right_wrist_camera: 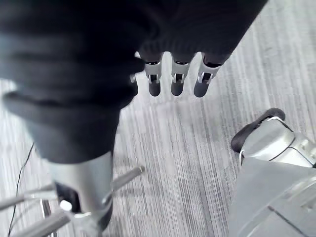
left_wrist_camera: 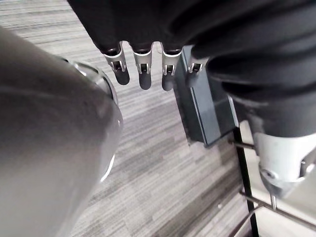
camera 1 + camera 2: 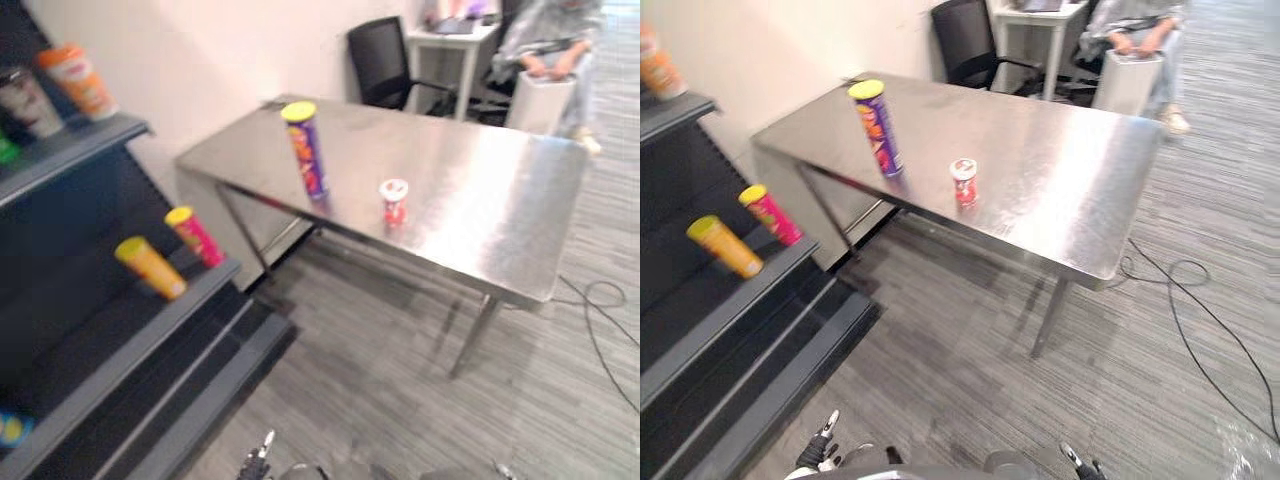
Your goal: Put the gum and the chips on the shelf.
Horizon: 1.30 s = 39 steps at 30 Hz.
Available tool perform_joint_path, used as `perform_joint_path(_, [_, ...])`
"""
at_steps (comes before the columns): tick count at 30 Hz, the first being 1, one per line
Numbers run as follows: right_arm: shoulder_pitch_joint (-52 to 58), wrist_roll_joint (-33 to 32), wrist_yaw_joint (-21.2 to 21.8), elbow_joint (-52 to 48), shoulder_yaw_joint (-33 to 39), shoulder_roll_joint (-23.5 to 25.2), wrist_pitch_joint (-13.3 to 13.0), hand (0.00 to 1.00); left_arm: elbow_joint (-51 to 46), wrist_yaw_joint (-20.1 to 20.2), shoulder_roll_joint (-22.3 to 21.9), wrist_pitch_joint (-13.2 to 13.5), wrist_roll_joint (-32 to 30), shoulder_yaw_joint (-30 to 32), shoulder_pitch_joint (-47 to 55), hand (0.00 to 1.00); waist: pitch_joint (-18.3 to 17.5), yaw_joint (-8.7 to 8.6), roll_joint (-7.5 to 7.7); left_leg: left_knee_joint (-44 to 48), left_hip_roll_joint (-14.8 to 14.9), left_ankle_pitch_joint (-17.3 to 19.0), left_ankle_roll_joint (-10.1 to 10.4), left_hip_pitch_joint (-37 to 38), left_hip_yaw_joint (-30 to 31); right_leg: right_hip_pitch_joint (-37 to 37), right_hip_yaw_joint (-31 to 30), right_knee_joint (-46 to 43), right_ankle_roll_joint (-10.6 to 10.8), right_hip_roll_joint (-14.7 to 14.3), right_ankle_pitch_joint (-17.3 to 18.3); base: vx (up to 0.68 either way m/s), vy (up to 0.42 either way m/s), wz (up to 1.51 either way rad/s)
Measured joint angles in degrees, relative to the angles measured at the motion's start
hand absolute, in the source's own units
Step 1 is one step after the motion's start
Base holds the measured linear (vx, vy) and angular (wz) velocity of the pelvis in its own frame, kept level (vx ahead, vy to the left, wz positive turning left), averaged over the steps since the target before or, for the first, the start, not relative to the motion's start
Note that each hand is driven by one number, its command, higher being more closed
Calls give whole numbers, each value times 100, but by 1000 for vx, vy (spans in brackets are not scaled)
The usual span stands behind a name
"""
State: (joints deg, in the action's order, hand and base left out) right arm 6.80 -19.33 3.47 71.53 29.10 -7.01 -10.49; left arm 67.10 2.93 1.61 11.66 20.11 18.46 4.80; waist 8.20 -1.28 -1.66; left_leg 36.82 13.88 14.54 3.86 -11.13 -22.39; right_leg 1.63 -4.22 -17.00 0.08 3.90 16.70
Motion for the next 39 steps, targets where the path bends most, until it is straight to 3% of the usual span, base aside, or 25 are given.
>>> perform_joint_path(2, [130, -98, -53, -148, 2, 62, -2, 0, 2, -20, -6, 38, -6, 1, -6, 0, 3, -2, 11, -1268, -348, -270, -60, -7, 774, 16, -361, -32, 269, 128, 103, 270, 387, -105])
perform_joint_path(3, [195, -98, -56, -228, -50, 45, -2, 0, 11, -22, -49, 38, -4, 1, 0, 0, 11, 6, -78, -2128, -405, -706, -5, 138, 1334, -2, -538, -154, 497, 124, 220, 320, 473, -86])
perform_joint_path(4, [244, -98, -64, -319, -100, 183, 5, 0, -1, -30, -68, 34, 4, 64, -22, 0, -11, -7, -28, -2127, -551, -960, 60, 245, 1216, -15, -533, -311, 581, 290, 290, 262, 353, -74])
perform_joint_path(7, [251, -95, -32, -431, -293, 559, 2, 0, -119, -22, 27, 72, 7, 205, -40, 0, -5, 102, 273, -1781, -631, -473, 105, 313, 872, -28, -223, -224, 500, 502, 108, 194, 225, -65])
perform_joint_path(10, [153, -90, 25, -406, -280, 626, 1, 0, -76, -17, 65, 58, 5, 177, -34, 0, -81, 128, 326, -1711, -700, -217, 123, 405, 635, -20, -375, -93, 481, 580, -55, 156, 191, -43])
perform_joint_path(13, [-9, -88, 80, -338, -189, 585, -14, 0, 199, -17, 156, 62, -7, 143, -70, 0, -240, 37, 336, -1697, -786, -124, 61, 467, 509, -53, -610, 118, 520, 645, -251, 189, 148, -40])
perform_joint_path(17, [-211, -87, 83, -200, -258, 429, -36, 0, 536, -15, 309, 65, -99, -368, -45, 0, -401, 86, 68, -1948, -788, -149, 24, 843, 529, -195, -1195, 436, 665, 590, -759, 209, 40, -109])
perform_joint_path(19, [-194, -76, 85, -39, -329, 277, -29, 0, 585, -20, 292, 64, -138, -702, 36, 0, -518, 135, -139, -2266, -680, -165, 8, 1177, 232, -300, -1191, 561, 814, 473, -1120, 182, 33, -136])
perform_joint_path(20, [-189, -77, 83, -11, -369, 251, -28, 0, 584, -17, 288, 64, -181, -755, 55, 0, -540, 139, -172, -2329, -655, -167, 6, 1253, 179, -311, -1150, 592, 811, 443, -1189, 137, 28, -104])
perform_joint_path(23, [-87, -58, 82, 34, -581, 140, -28, 0, 570, -16, 294, 69, -294, -970, 59, 0, -599, 88, -233, -2469, -580, -208, -18, 1500, 67, -305, -223, 723, 821, 440, -1474, 123, 1, -64])
perform_joint_path(25, [26, 68, 78, 36, -669, 127, -25, 0, 570, -6, 299, 64, -293, -987, 40, 0, -596, 83, -221, -2187, -542, -316, -41, 1520, 63, -196, 825, 804, 663, 544, -1756, 131, -14, -31])
perform_joint_path(26, [12, 109, 78, 36, -697, 137, -22, 0, 568, 12, 313, 66, -293, -972, 20, 0, -552, 107, -165, -1853, -537, -369, -80, 1401, 81, -139, 1022, 814, 615, 655, -1833, 63, 17, -21])
perform_joint_path(27, [3, 138, 69, 89, -697, 219, -10, 0, 537, 42, 432, 94, -294, -981, -29, 0, -463, 156, 159, -2149, -783, -47, -72, 1271, 160, -28, 1095, 847, 602, 1000, -1859, -23, 37, 8])
perform_joint_path(28, [27, 140, 77, 110, -688, 97, -8, 0, 503, 44, 424, 87, -313, -1196, -25, 0, -532, 86, -19, -3960, -990, -1038, -142, 1446, 362, 3, 1274, 886, 684, 974, -1929, -38, 56, 18])
perform_joint_path(29, [20, 141, 77, 109, -662, 15, -2, 0, 485, 50, 338, 86, -345, -1267, -20, 0, -502, 57, -180, -3983, -844, -1533, -154, 1334, 379, 17, 1355, 852, 730, 909, -1924, -32, 74, 10])
perform_joint_path(30, [-24, 141, 85, 76, -638, 112, 10, 0, 500, 46, 372, 51, -356, -1312, 29, 0, -566, 122, -111, -3881, -966, -1449, -205, 1358, 307, 17, 1422, 852, 856, 1076, -1805, -6, 71, -12])
perform_joint_path(31, [-71, 138, 95, 8, -617, 192, -5, 0, 462, 57, 452, 38, -355, -1332, 92, 0, -548, 135, -8, -3835, -1048, -1446, -203, 1330, 289, 44, 1494, 893, 826, 1161, -1827, -16, 58, -19])
perform_joint_path(34, [-179, 131, 84, 12, -477, 354, -8, 0, 458, 58, 616, 28, -368, -1401, 93, 0, -415, 147, 202, -3890, -1117, -1439, -206, 1327, 375, 77, 1546, 1037, 840, 1175, -1765, -43, -1, -4])
perform_joint_path(35, [-180, 131, 84, 27, -479, 374, -6, 0, 464, 58, 639, 25, -369, -1402, 98, 0, -408, 146, 202, -3923, -1132, -1440, -206, 1329, 408, 78, 1553, 1053, 829, 1175, -1706, -71, -49, -3])
perform_joint_path(38, [-145, 129, 82, 101, -472, 413, 5, 0, 475, 54, 738, 18, -525, -1403, 158, 0, -445, 152, 363, -4173, -1266, -1603, -212, 1386, 391, 86, 1555, 1147, 832, 1243, -1234, -92, -90, -7])
perform_joint_path(39, [-139, 132, 80, 103, -466, 406, 7, 0, 499, 48, 754, 17, -534, -1400, 146, 0, -443, 143, 402, -4280, -1310, -1680, -192, 1404, 403, 111, 1546, 1225, 965, 1265, -985, -148, -159, 0])
